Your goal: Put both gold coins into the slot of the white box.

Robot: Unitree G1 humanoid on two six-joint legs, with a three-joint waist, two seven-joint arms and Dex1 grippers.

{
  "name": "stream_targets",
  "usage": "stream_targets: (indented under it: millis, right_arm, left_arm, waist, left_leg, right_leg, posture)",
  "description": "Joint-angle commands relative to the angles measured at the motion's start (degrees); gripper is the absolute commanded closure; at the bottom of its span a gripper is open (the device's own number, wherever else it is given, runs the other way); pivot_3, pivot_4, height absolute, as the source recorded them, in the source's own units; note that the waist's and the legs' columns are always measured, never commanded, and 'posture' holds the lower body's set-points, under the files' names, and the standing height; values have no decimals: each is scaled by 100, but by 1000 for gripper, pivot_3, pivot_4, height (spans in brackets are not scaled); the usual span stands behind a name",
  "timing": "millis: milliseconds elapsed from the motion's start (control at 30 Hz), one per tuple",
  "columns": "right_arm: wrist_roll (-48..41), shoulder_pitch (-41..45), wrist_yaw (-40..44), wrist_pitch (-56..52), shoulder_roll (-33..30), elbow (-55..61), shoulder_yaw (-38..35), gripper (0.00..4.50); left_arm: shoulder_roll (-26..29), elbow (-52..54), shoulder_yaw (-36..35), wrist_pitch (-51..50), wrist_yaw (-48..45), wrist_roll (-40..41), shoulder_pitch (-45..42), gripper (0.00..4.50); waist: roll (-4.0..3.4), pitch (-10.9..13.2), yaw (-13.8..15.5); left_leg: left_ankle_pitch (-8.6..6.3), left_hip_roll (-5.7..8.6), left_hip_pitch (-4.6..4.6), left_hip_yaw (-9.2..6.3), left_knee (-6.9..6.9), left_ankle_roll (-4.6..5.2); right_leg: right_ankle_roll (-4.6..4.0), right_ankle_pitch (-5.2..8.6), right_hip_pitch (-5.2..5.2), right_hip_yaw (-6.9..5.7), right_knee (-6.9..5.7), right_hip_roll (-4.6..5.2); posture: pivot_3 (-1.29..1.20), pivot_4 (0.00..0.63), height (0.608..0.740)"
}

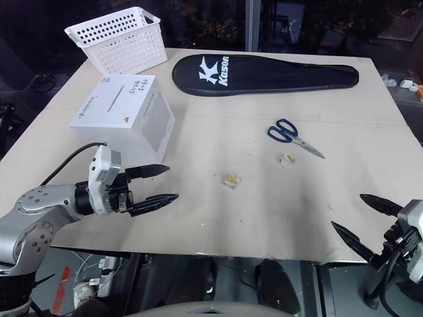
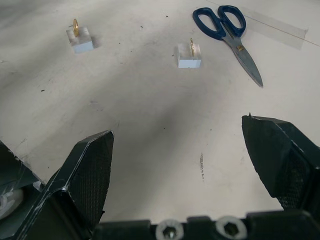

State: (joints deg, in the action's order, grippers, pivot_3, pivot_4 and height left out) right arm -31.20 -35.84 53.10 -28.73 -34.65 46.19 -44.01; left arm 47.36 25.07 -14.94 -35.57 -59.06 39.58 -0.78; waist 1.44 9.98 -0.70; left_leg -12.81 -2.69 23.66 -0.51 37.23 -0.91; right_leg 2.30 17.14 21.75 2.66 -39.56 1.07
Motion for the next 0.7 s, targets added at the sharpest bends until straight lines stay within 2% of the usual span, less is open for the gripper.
stream_targets:
  millis: [33, 133, 267, 300, 367, 400, 567, 667, 700]
  right_arm:
    - [-15, 599, -642, -426, -258, 203, 393, 53]
    - [-81, 2204, -1856, -1715, -594, 383, 1646, 53]
    - [54, 3663, -2604, -2729, -567, -107, 2763, 53]
    - [90, 4008, -2774, -2962, -501, -296, 3014, 568]
    - [266, 4496, -2982, -3184, -471, -617, 3468, 1214]
    - [409, 4674, -3056, -3247, -527, -737, 3708, 1720]
    - [672, 5383, -3259, -3426, -370, -1366, 4269, 1720]
    - [818, 5673, -3320, -3483, -322, -1659, 4461, 2547]
    - [867, 5711, -3319, -3490, -347, -1691, 4509, 2547]
  left_arm:
    - [31, 112, 11, 15, -47, 197, -298, 0]
    - [-27, 302, 281, -83, -78, 408, -804, 0]
    - [-6, 421, 502, -41, -164, 394, -982, 0]
    - [-9, 445, 567, -24, -172, 382, -1025, 0]
    - [-8, 494, 660, 4, -186, 374, -1069, 0]
    - [-13, 512, 685, 14, -174, 370, -1076, 0]
    - [-55, 550, 721, -3, -61, 405, -1111, 0]
    - [-43, 629, 676, -27, -9, 448, -1019, 0]
    - [-38, 653, 660, -33, 7, 460, -989, 0]
  waist:
    - [3, -1, -12]
    - [4, 8, -82]
    - [1, 3, -83]
    - [1, 4, -58]
    - [1, 4, -23]
    - [-1, 5, -9]
    - [-1, 5, -6]
    - [-2, 6, -14]
    - [-2, 6, -17]
  left_leg:
    - [0, 0, 0, 0, 0, 0]
    - [1, -10, -9, 11, 9, 0]
    - [6, -3, -5, 7, 11, 6]
    - [6, -2, 5, 3, 6, 6]
    - [5, 1, 10, -4, 0, 5]
    - [4, 2, 14, -3, -2, 4]
    - [3, 5, 31, 0, -36, 5]
    - [2, 5, 33, 0, -46, 6]
    - [2, 5, 33, 1, -47, 6]
  right_leg:
    - [0, 0, 0, 0, 0, 0]
    - [-9, -7, -1, 11, 0, -7]
    - [-17, -14, 0, 11, -4, -9]
    - [-13, -35, 9, 8, -4, -10]
    - [-12, -33, 11, 2, -1, -10]
    - [-9, -31, 13, 2, 2, -9]
    - [-5, -31, 23, 0, 51, -4]
    - [-5, -31, 23, -1, 64, -3]
    - [-5, -31, 24, 0, 63, -3]
  posture:
    - [0, 150, 740]
    - [0, 150, 740]
    - [0, 150, 740]
    - [0, 150, 740]
    - [0, 150, 740]
    - [0, 150, 740]
    - [0, 150, 740]
    - [0, 150, 740]
    - [0, 150, 740]
